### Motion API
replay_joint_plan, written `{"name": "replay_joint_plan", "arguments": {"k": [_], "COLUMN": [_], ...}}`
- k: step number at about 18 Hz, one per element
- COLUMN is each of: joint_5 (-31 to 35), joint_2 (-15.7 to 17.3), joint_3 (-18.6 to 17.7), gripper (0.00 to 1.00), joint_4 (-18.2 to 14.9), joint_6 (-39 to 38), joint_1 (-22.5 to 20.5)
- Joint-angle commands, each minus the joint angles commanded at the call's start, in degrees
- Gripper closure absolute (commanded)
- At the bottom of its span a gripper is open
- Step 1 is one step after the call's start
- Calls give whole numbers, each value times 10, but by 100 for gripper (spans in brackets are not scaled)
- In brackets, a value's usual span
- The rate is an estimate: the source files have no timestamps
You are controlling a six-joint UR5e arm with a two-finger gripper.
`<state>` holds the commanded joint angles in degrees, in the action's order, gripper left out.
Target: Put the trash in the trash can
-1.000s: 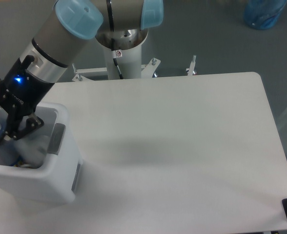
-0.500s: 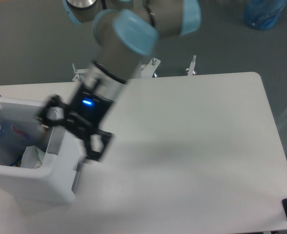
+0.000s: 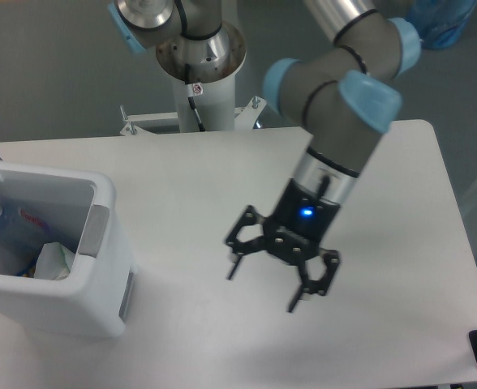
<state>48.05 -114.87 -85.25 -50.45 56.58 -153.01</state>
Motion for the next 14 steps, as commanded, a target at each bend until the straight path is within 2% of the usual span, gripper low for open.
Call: {"name": "replay_joint_plan", "arguments": {"k": [4,7,14], "joint_5": [176,255,338], "joint_2": [-4,-7,-11], "joint_3": [-4,-1,-25], "gripper": [0,0,0], "joint_4": [-6,-6,-8], "joint_6": [67,89,258], "joint_1": [2,5,15]}}
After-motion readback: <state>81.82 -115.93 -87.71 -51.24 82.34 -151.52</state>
